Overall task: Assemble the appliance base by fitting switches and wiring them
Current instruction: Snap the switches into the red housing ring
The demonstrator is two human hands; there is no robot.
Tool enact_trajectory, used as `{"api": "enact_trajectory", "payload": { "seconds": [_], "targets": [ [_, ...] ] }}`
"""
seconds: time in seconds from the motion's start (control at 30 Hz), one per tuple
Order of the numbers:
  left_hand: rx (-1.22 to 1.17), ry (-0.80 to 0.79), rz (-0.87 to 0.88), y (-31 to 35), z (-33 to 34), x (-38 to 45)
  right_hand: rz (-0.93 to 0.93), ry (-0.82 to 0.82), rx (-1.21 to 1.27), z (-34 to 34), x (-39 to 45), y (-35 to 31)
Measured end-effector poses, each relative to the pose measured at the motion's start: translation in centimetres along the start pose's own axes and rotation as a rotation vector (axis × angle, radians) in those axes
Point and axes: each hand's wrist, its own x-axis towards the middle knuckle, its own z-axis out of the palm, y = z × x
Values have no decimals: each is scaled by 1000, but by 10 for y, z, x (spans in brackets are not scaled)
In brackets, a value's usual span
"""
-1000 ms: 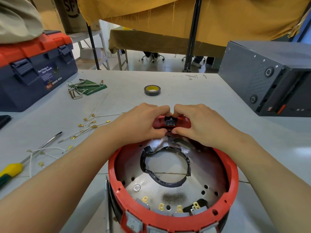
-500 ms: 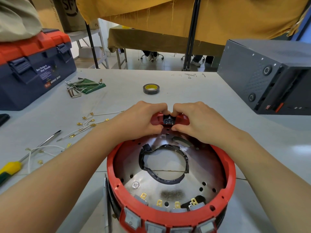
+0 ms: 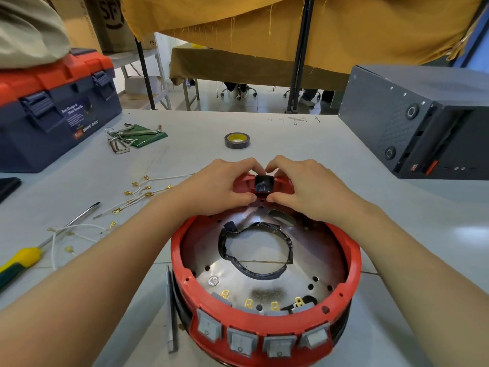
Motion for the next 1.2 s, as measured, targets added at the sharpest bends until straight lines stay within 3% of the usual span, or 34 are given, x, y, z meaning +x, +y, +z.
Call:
{"api": "enact_trajectory", "payload": {
  "seconds": [0.33, 0.57, 0.83, 1.2],
  "targets": [
    [-191, -178, -142, -1, -7, 14, 23, -161, 140, -2, 7, 3],
    [-240, -138, -160, -4, -4, 13, 20, -129, 135, 0, 8, 5],
    [-155, 71, -107, -5, -1, 5, -39, 27, 115, -1, 2, 2],
    [-39, 70, -77, 0, -1, 5, -13, 5, 102, 2, 7, 4]
  ]
}}
